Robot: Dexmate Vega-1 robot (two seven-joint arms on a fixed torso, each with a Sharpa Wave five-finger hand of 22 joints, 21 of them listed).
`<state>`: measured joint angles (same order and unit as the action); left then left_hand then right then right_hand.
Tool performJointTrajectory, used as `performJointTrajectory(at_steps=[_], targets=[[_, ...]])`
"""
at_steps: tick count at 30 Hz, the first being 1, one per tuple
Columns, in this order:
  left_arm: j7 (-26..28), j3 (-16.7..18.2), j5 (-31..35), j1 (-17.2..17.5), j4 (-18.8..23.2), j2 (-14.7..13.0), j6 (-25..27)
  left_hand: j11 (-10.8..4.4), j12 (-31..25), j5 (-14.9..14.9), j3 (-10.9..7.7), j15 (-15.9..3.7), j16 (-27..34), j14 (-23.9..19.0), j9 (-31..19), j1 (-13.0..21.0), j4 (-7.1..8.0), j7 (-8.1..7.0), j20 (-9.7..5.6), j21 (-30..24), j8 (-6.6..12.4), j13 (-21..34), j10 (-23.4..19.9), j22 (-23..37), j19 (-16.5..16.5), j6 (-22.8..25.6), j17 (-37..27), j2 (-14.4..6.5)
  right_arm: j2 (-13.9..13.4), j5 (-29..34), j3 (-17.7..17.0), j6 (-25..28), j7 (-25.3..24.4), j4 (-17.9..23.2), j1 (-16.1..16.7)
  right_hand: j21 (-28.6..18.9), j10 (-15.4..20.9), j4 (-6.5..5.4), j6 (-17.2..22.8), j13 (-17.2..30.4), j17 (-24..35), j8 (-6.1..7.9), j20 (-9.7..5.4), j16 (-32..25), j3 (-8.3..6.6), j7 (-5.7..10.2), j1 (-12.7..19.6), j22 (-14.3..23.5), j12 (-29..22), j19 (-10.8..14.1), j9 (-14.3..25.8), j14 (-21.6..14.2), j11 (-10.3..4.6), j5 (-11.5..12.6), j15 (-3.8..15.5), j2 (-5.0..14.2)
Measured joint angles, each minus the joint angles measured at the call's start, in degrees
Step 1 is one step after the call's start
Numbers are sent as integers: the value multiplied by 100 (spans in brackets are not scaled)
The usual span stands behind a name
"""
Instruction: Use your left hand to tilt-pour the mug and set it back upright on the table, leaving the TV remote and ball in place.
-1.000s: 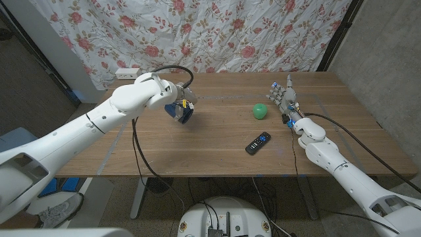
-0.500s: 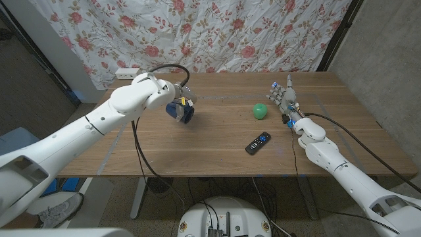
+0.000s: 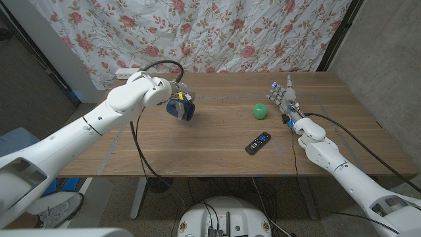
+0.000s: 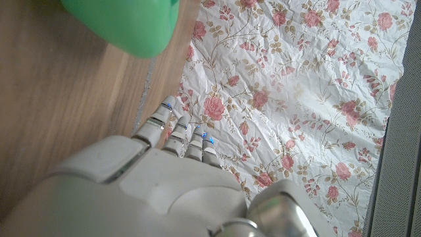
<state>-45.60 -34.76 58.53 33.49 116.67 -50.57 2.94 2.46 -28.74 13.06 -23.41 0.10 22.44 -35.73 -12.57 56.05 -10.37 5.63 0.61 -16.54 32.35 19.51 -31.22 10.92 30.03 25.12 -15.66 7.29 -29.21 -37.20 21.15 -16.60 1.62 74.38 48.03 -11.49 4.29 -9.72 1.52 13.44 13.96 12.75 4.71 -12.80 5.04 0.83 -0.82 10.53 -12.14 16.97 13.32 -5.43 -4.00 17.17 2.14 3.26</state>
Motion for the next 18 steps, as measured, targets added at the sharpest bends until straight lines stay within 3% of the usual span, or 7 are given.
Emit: performJointTrajectory(at_steps=[16,17,18], targets=[[570,45,-846,34,-12,-12,588,1,0,-28,-31,0,-7,0,5,0,-31,20,0,0,0,0,-1,0,-1,20,-32,0,1,0,1,-2,0,0,0,0,0,-25,0,0,0,0,0,0,25,0,0,0,0,0,0,0,0,0,0,0],[629,233,-922,293,-51,-118,633,2,0,-28,-31,0,-10,0,7,0,-31,20,0,0,0,0,-2,1,-1,20,-32,0,1,0,1,-2,0,0,0,0,0,-25,0,0,0,0,0,0,25,0,0,0,0,0,0,0,0,0,0,0],[656,233,-958,293,-51,-118,652,9,0,-29,-31,0,-10,0,9,0,-31,20,0,1,0,0,-9,0,-1,20,-32,0,1,0,1,-2,0,0,0,0,0,-24,0,0,0,0,0,0,25,0,0,0,0,0,0,0,0,0,0,0]])
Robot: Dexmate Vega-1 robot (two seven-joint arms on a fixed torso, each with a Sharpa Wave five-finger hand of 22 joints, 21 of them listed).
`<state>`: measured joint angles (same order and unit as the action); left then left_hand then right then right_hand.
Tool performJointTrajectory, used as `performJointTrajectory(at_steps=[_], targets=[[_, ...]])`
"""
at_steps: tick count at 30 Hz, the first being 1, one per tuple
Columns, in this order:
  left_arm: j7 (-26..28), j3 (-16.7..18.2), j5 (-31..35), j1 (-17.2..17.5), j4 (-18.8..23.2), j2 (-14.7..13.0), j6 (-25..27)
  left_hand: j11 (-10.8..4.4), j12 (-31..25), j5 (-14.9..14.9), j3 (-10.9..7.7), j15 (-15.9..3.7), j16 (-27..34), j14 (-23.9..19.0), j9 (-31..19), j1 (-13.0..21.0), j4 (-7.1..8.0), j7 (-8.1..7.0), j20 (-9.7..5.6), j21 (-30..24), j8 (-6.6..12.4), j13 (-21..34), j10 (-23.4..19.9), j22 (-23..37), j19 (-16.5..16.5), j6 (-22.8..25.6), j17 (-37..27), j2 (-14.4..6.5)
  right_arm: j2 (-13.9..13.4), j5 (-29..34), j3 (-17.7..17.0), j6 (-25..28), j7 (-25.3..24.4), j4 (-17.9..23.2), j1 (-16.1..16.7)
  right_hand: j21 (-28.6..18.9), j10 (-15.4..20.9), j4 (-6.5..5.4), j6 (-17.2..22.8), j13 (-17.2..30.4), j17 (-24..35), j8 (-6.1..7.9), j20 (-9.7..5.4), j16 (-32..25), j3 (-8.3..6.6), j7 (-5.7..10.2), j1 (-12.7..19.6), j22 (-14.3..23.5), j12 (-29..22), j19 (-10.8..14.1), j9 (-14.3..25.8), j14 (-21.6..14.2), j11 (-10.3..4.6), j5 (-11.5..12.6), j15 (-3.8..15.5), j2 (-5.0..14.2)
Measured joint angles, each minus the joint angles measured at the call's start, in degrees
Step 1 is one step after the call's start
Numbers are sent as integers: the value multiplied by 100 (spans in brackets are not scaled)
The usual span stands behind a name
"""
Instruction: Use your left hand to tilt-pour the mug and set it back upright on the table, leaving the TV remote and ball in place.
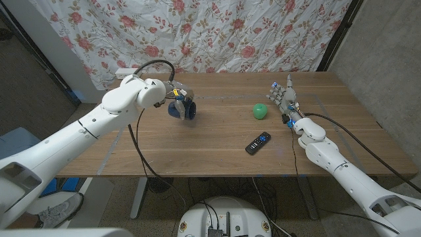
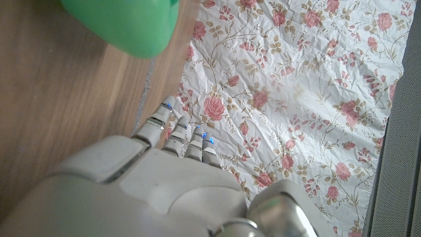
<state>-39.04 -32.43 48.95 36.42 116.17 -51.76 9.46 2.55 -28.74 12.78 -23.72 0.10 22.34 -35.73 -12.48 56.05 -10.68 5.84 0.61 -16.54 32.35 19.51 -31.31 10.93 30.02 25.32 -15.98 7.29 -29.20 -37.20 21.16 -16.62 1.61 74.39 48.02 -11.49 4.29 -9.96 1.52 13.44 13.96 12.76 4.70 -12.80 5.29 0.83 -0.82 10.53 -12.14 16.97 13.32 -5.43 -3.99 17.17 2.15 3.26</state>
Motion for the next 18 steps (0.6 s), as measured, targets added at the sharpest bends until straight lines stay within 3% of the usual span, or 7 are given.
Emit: performJointTrajectory(at_steps=[18], targets=[[791,174,-1179,287,-49,-104,557,0,0,26,-26,-42,-67,42,16,0,-26,2,-52,5,0,0,0,0,-52,2,5,0,0,0,0,0,0,0,1,0,0,17,0,0,-13,0,0,0,16,0,0,0,0,0,0,0,0,0,0,0]])
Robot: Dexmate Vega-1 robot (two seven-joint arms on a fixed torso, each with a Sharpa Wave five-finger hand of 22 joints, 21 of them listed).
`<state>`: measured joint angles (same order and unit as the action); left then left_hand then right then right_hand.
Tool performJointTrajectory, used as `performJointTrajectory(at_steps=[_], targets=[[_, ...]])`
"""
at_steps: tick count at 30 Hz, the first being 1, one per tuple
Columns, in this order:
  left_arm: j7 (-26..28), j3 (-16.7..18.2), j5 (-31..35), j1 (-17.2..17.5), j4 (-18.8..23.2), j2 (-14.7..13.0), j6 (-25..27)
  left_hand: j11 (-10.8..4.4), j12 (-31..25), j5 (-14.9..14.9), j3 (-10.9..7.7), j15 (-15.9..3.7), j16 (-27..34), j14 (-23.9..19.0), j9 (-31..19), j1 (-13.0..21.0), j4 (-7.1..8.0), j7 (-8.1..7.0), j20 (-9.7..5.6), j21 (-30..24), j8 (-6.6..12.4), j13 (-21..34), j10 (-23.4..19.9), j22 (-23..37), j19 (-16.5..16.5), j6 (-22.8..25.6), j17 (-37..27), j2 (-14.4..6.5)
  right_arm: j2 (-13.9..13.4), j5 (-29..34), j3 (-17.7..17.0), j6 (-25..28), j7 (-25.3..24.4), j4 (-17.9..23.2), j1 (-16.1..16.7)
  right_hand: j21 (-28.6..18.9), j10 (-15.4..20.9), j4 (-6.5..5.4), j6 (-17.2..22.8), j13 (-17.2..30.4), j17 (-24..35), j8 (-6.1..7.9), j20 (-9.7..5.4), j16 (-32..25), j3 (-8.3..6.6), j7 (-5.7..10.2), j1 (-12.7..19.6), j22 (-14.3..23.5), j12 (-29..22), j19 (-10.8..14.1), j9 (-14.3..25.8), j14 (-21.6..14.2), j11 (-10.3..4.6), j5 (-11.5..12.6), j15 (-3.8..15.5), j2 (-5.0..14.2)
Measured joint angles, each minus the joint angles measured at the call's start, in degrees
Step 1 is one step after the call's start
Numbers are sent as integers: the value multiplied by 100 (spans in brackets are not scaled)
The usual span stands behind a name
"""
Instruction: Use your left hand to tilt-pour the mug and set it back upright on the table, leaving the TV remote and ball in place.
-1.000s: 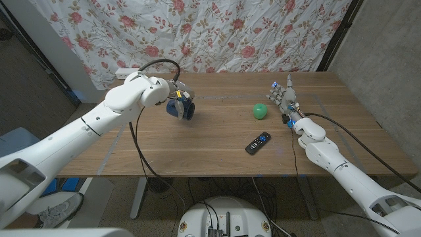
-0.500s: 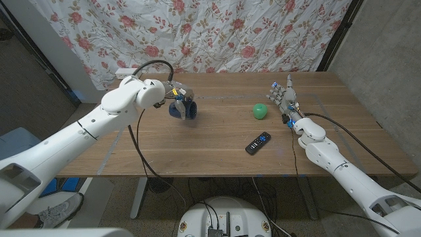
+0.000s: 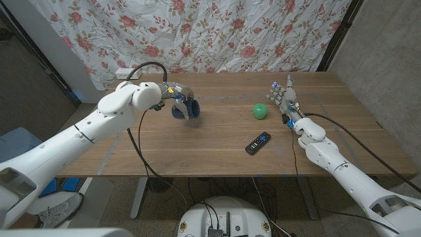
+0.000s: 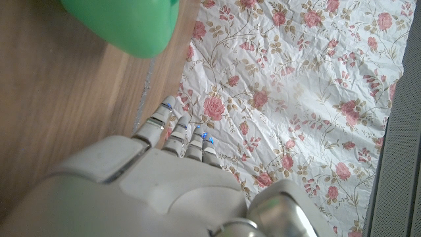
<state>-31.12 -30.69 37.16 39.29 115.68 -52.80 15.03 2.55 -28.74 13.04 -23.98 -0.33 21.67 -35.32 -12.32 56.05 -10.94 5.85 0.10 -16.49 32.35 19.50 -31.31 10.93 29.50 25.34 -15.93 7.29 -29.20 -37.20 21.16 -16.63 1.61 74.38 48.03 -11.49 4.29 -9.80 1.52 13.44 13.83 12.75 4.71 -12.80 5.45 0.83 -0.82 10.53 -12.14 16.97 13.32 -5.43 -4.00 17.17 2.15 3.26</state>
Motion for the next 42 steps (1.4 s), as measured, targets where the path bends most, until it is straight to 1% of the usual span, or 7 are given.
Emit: performJointTrajectory(at_steps=[9,15,17,19,24,33,42], targets=[[457,84,-722,179,-25,-86,197,-21,0,0,0,-34,-47,34,0,0,0,1,-10,21,0,0,21,0,-53,1,1,0,0,-1,0,0,2,0,0,0,0,0,0,0,0,0,0,0,0,0,0,0,0,0,0,0,0,0,0,0],[756,137,-1006,301,-26,-126,225,-46,36,0,0,-42,-82,40,4,0,0,2,-41,21,0,0,46,0,-84,2,1,0,0,-1,0,0,2,-1,-1,0,0,0,0,0,1,0,0,0,0,0,0,0,0,0,0,0,0,0,0,0],[1014,164,-1216,369,-26,-140,241,-52,42,0,0,-42,-83,40,17,0,0,4,-41,21,0,0,52,0,-84,3,26,0,0,-1,0,0,3,-2,-2,0,0,0,0,0,1,0,0,0,0,0,0,0,0,0,0,0,0,0,0,0],[1143,182,-1319,417,-26,-146,246,-52,42,-1,1,-104,-127,3,17,0,1,5,-41,21,0,0,52,1,-84,5,35,0,1,-1,0,0,3,-3,-2,0,0,0,0,0,1,0,0,0,-1,0,0,0,0,0,0,0,0,0,0,0],[1473,218,-1556,528,-23,-158,250,-52,58,-3,1,-115,-128,12,33,0,1,5,-31,65,0,0,52,1,-94,5,38,0,1,-1,0,0,5,-5,-4,0,0,0,0,0,1,0,0,0,-1,0,0,0,0,0,0,0,0,0,0,0],[2181,323,-2031,817,-28,-156,204,-52,80,-9,2,-115,-133,11,33,0,2,6,-31,65,0,0,52,0,-93,5,38,0,1,-1,0,0,5,-7,-4,0,0,0,0,0,1,0,0,0,-1,0,0,0,0,0,0,0,0,0,0,0],[2810,399,-2424,1230,-141,-63,22,-52,90,-26,-24,-114,-149,10,33,0,-24,6,-31,65,0,0,52,1,-93,5,34,0,0,-1,0,0,5,-7,-5,0,0,0,0,0,2,0,0,0,-1,0,0,0,0,0,0,0,0,0,0,0]])
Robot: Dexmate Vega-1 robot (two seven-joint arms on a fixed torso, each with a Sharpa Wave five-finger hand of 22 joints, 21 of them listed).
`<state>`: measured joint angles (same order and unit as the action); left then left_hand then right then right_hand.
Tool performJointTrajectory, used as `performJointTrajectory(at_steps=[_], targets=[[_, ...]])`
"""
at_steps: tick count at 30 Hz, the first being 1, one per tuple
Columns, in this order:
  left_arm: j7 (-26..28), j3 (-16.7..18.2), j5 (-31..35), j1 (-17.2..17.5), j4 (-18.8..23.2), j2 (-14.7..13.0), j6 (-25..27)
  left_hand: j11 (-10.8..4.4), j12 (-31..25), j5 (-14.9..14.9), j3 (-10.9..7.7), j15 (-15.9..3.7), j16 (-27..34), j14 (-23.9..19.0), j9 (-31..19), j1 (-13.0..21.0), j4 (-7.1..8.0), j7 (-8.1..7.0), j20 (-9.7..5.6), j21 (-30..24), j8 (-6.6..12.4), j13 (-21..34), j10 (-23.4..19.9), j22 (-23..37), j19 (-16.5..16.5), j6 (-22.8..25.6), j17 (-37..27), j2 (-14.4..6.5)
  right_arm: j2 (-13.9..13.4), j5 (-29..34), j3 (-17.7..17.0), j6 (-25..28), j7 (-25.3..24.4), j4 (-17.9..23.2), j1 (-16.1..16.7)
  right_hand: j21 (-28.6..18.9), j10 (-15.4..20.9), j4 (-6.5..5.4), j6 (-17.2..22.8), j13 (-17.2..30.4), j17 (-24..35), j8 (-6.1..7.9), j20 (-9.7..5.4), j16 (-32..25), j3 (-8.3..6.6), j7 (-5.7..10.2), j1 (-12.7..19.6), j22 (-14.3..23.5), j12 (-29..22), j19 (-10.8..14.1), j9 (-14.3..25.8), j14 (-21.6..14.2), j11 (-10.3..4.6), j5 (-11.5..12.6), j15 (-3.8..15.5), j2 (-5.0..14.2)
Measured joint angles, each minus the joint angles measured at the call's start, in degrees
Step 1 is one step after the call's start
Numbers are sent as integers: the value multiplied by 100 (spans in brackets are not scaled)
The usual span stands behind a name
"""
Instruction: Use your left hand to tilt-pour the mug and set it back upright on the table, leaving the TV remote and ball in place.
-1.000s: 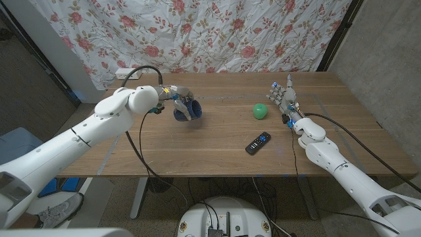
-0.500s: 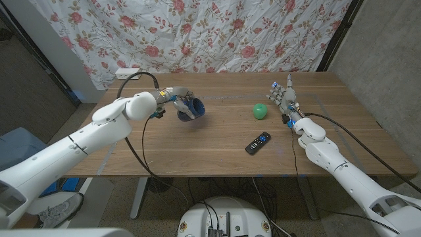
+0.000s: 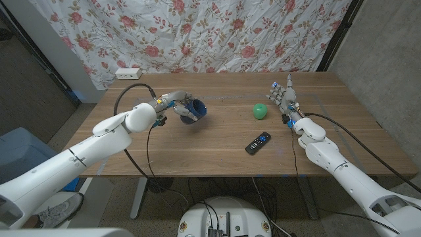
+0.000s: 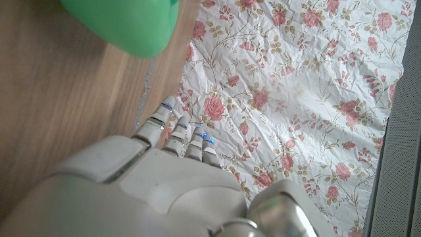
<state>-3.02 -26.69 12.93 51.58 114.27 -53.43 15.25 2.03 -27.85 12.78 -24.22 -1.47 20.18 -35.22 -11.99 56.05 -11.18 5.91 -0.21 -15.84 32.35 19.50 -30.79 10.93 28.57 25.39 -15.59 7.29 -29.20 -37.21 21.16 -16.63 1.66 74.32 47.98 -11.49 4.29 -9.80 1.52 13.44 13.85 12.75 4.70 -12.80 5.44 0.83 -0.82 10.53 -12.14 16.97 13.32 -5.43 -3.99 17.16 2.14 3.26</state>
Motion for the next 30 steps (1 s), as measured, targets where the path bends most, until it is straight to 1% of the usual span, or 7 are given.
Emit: performJointTrajectory(at_steps=[1,5,11,13,21,22,30], targets=[[126,5,-73,71,-41,31,-57,0,1,0,0,0,0,0,0,0,0,0,0,0,0,0,0,0,0,0,0,0,0,0,0,0,0,0,0,0,0,0,0,0,0,0,0,0,0,0,0,0,0,0,0,0,0,0,0,0],[345,6,-204,172,-96,85,-154,0,19,-8,0,42,0,-43,0,0,0,0,-42,0,0,0,0,0,43,0,0,0,0,0,0,0,0,0,0,0,0,0,0,0,0,0,0,0,0,0,0,0,0,0,0,0,0,0,0,0],[677,6,-372,328,-176,185,-258,22,35,-23,0,42,41,-43,13,0,0,1,-73,0,0,0,-22,0,74,1,4,0,0,0,-1,0,0,1,1,0,0,0,0,0,0,0,0,0,0,0,0,0,0,0,0,0,0,0,0,0],[770,10,-430,369,-195,228,-270,22,40,-38,1,73,41,-74,17,0,1,1,-73,-26,0,0,-22,0,74,1,5,0,0,0,-1,0,-1,1,1,0,0,0,0,0,0,0,0,0,0,0,0,0,0,0,0,0,0,0,0,0],[1047,21,-652,434,-235,288,-401,22,57,-40,5,73,41,-74,17,0,5,1,-73,-27,0,0,-22,0,74,1,5,0,0,0,-1,0,-1,2,1,0,0,16,0,0,0,0,0,0,16,0,0,0,0,0,0,0,0,0,0,0],[1103,32,-697,501,-301,372,-437,22,58,-40,14,73,41,-74,17,0,14,1,-73,-27,0,0,-22,0,74,1,5,0,0,0,-1,0,-1,2,1,0,0,16,0,0,0,0,0,0,16,0,0,0,0,0,0,0,0,0,0,0],[1343,44,-925,587,-429,532,-646,21,69,-47,17,73,17,-74,49,0,17,1,-72,-26,0,0,-22,0,73,1,2,0,2,0,-1,0,-1,2,1,0,0,16,0,0,0,0,0,0,16,0,0,0,0,0,0,0,0,0,0,0]])
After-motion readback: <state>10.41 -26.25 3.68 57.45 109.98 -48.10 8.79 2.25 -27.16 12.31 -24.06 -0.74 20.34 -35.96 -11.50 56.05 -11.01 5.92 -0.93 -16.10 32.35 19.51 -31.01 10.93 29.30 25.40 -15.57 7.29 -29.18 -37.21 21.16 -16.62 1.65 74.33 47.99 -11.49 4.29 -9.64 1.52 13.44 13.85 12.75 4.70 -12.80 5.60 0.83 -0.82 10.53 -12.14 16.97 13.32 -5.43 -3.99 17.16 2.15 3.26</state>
